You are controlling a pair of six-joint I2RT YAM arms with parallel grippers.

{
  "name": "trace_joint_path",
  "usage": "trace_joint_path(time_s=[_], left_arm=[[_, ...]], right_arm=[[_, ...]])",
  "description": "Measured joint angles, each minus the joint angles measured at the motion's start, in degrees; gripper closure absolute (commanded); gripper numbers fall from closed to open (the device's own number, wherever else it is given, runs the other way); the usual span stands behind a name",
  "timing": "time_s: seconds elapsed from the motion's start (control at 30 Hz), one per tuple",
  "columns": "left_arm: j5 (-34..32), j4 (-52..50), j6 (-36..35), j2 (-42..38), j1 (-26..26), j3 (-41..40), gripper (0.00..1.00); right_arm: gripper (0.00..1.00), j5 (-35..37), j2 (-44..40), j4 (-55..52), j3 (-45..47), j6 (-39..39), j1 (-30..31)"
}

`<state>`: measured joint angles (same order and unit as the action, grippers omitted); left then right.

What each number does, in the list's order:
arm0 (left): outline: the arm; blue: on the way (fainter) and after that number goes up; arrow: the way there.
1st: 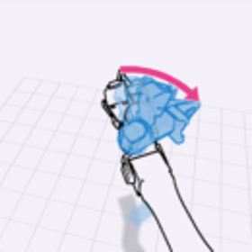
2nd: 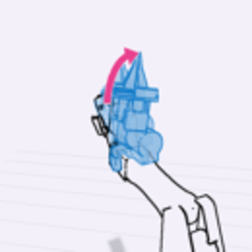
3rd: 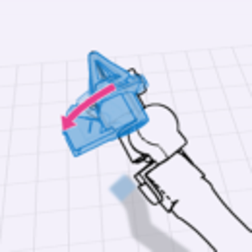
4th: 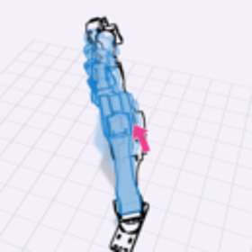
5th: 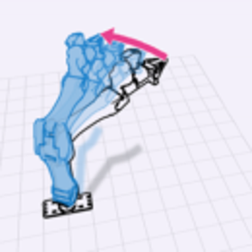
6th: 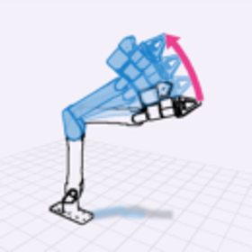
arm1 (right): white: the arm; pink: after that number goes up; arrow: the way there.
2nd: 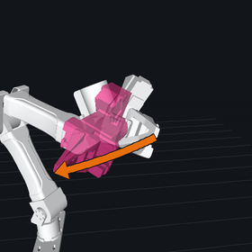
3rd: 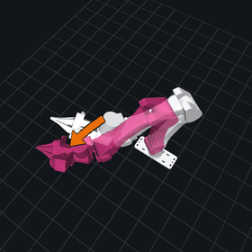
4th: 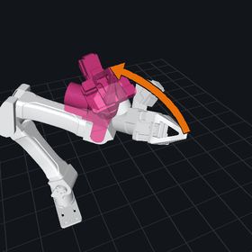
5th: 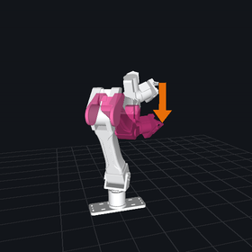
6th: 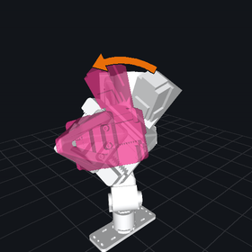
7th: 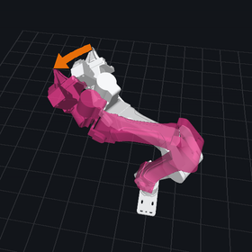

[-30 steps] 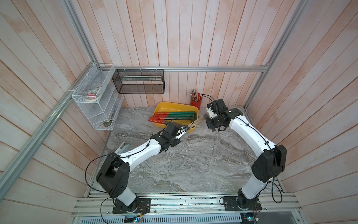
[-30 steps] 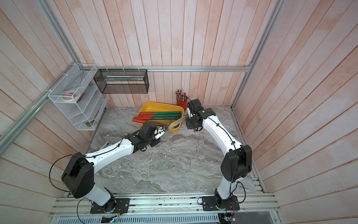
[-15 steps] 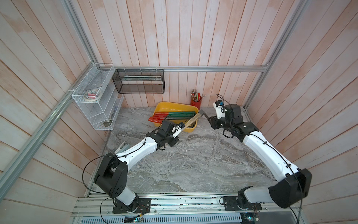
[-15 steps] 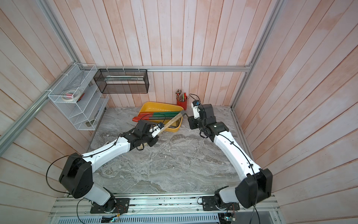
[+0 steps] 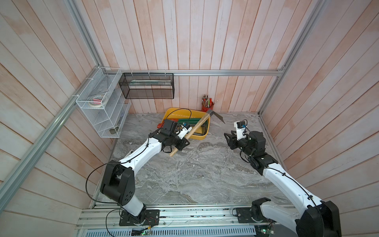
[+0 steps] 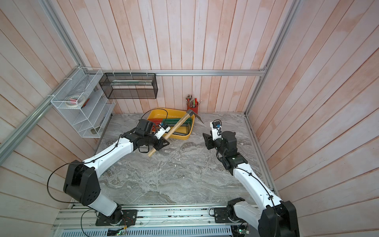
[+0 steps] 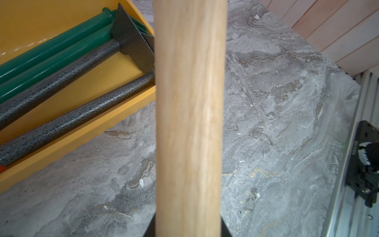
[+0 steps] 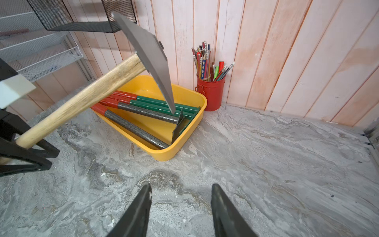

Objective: Put the small hoe into the storage box
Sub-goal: Place the hoe in the storage box.

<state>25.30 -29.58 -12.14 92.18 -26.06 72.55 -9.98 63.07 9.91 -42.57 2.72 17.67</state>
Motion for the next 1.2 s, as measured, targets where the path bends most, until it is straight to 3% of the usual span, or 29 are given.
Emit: trace_joint_path(time_s=[0.27, 0.7, 0.77, 0.93, 1.0, 1.03, 1.07, 1.1, 1.2], left_arm=[[0.1, -2.3, 0.5, 0.0, -0.2, -1.0, 1.0], [0.2, -2.6, 1.0, -0.1, -1.4, -1.0, 1.0], [0.2, -2.6, 1.0, -0.1, -1.5, -1.0, 1.0], [0.1, -2.4, 1.5, -0.1, -1.7, -1.0, 1.0], [0.1, -3.1, 2.3, -0.5, -1.6, -1.0, 1.0], [-0.3, -4.3, 2.8, -1.0, -1.6, -1.0, 0.93], [-0.7, -5.0, 3.3, -1.2, -1.6, -1.1, 0.72], [-0.9, -5.2, 3.4, -1.2, -1.6, -1.2, 0.6], [-2.2, -2.6, 2.5, -2.2, -1.6, -1.3, 0.43]], right_arm=[[0.5, -2.1, 2.1, 6.4, -3.8, -3.1, 0.0], [0.51, -5.0, 11.0, 8.2, -8.7, -6.1, 0.0], [0.56, -5.2, 12.2, 8.2, -9.6, -6.3, 0.0], [0.94, -7.2, 13.5, 8.4, -11.2, -5.9, 0.2], [1.0, -7.4, 14.3, 8.0, -11.9, -13.5, 0.5], [1.0, -7.5, 14.9, 7.6, -11.9, -14.9, 0.6], [1.0, -7.5, 15.5, 7.0, -12.5, -14.9, 0.8], [1.0, -7.5, 15.9, 6.0, -13.2, -14.5, 1.0], [1.0, -4.4, 16.4, -1.2, -17.0, -13.1, 2.0]])
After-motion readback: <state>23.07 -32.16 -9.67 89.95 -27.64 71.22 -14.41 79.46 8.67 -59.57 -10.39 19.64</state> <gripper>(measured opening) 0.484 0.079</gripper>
